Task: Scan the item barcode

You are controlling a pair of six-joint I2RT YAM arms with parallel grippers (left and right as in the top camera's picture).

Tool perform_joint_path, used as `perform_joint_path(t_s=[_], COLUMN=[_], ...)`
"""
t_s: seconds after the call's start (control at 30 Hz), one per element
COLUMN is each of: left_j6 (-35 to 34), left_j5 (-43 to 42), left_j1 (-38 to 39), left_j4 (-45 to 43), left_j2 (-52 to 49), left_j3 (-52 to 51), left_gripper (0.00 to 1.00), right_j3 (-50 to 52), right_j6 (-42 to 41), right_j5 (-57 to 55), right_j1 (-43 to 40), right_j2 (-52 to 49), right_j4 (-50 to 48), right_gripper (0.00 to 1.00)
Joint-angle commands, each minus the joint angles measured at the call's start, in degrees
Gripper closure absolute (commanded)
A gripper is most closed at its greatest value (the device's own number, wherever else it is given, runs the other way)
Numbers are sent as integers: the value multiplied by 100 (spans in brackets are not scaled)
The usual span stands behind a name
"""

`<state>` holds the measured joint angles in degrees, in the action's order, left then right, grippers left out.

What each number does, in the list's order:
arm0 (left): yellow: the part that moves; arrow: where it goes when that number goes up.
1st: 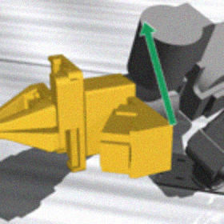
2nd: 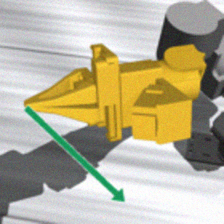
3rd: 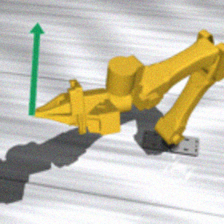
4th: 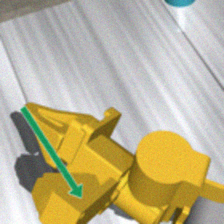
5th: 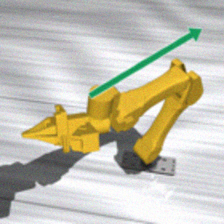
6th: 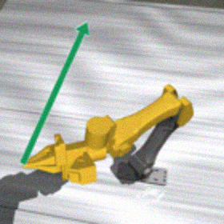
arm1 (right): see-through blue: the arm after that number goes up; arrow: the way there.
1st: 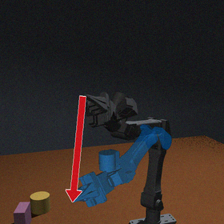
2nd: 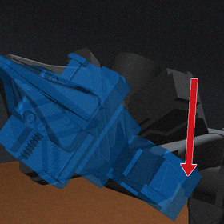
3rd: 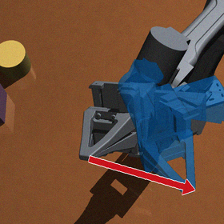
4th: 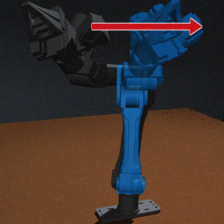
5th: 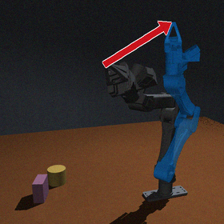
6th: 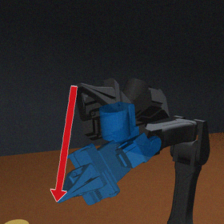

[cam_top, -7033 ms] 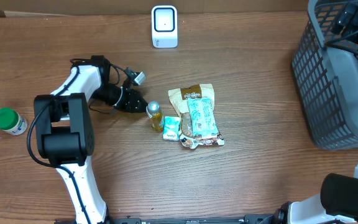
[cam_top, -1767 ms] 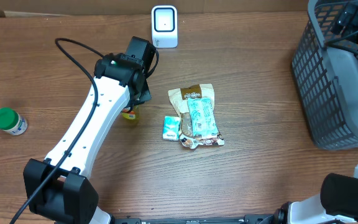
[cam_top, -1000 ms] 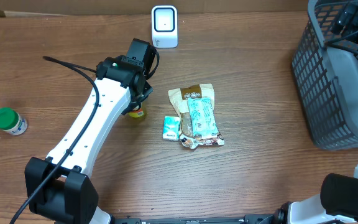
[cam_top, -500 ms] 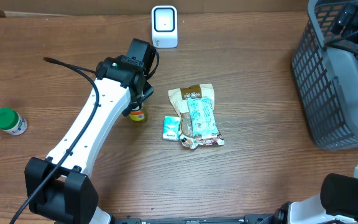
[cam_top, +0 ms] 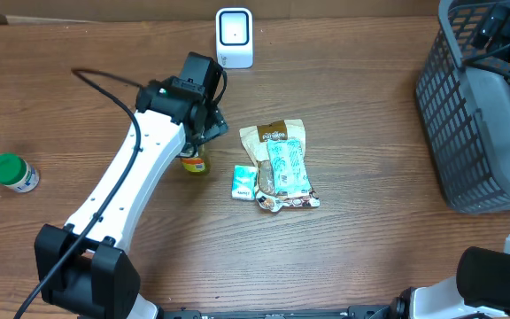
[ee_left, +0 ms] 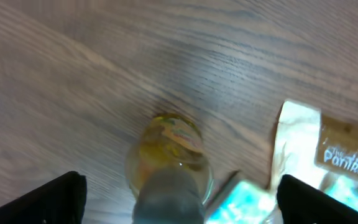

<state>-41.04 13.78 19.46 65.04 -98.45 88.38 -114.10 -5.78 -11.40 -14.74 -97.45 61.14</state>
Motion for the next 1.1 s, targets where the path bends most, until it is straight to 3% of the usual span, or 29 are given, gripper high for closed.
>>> perform_joint_path(t_s=[0.0,0.23,0.37,0.43,0.47,0.5,0.53,0.67,0.93,1.07], left_j6=[2133,4594,6494,7313,7567,7711,7726,7525,9062,9285], left_j5=[114,-341,-1733,-2343,-2378,-2282,-2068,-1777,-1998,-2004], left_j1=[-96,-140,-243,-297,-315,-337,-354,-461,-785,-1012], left_j4=[76,474,767,898,887,841,756,758,841,911], left_j2=[76,76,63,63,63,63,63,63,-160,-542], left_j3=[625,1202,1185,1180,1163,1143,1128,1123,973,949], left_gripper=[0,0,4,13,23,28,0,0,0,0], right_j3=[-103,-103,-103,-103,-103,-103,-103,-103,-103,-103], right_j6=[-24,-24,-24,-22,-24,-24,-24,-24,-24,-24], right_j5=[-57,-57,-57,-57,-57,-57,-57,-57,-57,-57], right_j1=[-2,-2,-2,-2,-2,-2,-2,-2,-2,-2], right_j2=[55,55,55,55,55,55,55,55,55,55], right_j4=[-20,-20,-17,-17,-17,-20,-20,-17,-20,-20], right_gripper=[0,0,0,0,0,0,0,0,0,0])
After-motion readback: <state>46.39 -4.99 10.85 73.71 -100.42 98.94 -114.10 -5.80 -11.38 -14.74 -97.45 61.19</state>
